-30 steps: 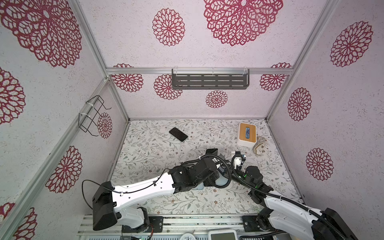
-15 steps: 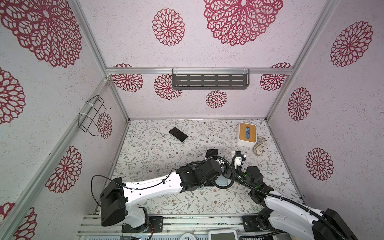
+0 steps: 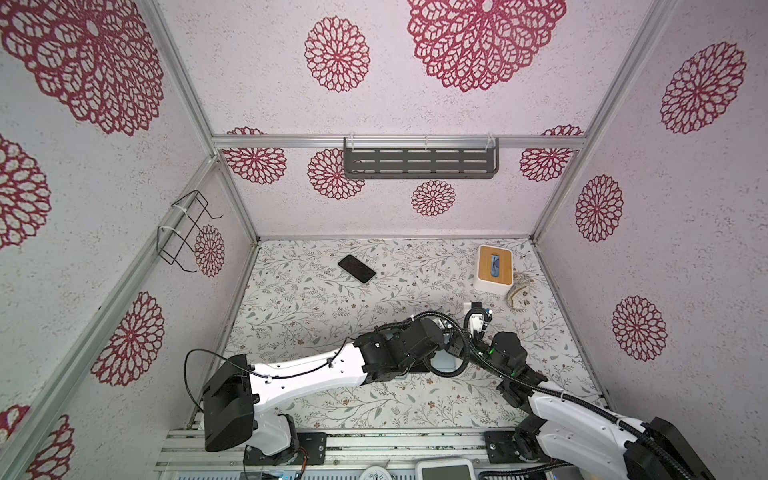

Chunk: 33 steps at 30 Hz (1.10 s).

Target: Take the phone out of the phone case

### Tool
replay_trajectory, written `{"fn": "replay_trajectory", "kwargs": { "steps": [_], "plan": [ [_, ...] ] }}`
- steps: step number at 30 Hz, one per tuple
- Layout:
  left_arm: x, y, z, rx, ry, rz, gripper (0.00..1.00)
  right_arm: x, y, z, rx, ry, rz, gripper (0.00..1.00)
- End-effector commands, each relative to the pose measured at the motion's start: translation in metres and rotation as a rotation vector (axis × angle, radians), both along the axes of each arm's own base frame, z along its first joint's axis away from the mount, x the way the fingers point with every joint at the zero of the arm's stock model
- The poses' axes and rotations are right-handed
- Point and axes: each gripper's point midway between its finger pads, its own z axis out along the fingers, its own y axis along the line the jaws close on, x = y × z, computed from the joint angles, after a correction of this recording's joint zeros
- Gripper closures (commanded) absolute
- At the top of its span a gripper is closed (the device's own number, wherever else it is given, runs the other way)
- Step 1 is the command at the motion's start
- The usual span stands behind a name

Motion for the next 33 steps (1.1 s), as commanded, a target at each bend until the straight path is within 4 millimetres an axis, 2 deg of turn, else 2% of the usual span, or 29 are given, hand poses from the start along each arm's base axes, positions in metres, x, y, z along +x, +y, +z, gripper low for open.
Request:
{"fn": "replay_trajectory", "kwargs": {
  "steps": [1,5,9,12,17,24,27,31,33],
  "plan": [
    [-0.006,-0.010,0.012,-0.078,-0.004,-0.035,0.92,-0.002,0.001,0.050,0.109,-0.135,0.013,1.00],
    [-0.007,-0.008,0.013,-0.094,-0.002,-0.036,0.99,-0.001,0.001,0.049,0.107,-0.130,0.012,1.00],
    [-0.002,0.001,0.018,-0.093,-0.037,0.006,1.00,-0.001,0.001,0.044,0.092,-0.119,0.010,1.00],
    [0.007,0.016,0.030,-0.091,-0.093,0.071,1.00,0.000,0.000,0.031,0.054,-0.086,0.004,1.00],
    [0.016,0.041,0.061,-0.116,-0.177,0.131,1.00,0.002,-0.001,0.006,-0.004,-0.027,-0.008,1.00],
    [0.020,0.081,0.092,-0.119,-0.256,0.202,1.00,0.010,-0.006,-0.021,-0.079,0.027,-0.038,1.00],
    [0.024,0.109,0.086,-0.074,-0.265,0.276,1.00,0.018,-0.005,-0.023,-0.118,0.024,-0.029,1.00],
    [0.032,0.146,0.065,-0.025,-0.250,0.380,1.00,0.033,0.003,-0.030,-0.235,0.034,0.017,1.00],
    [0.037,0.158,0.056,-0.019,-0.242,0.412,1.00,0.040,0.010,-0.033,-0.251,0.045,0.049,1.00]
  ]
}}
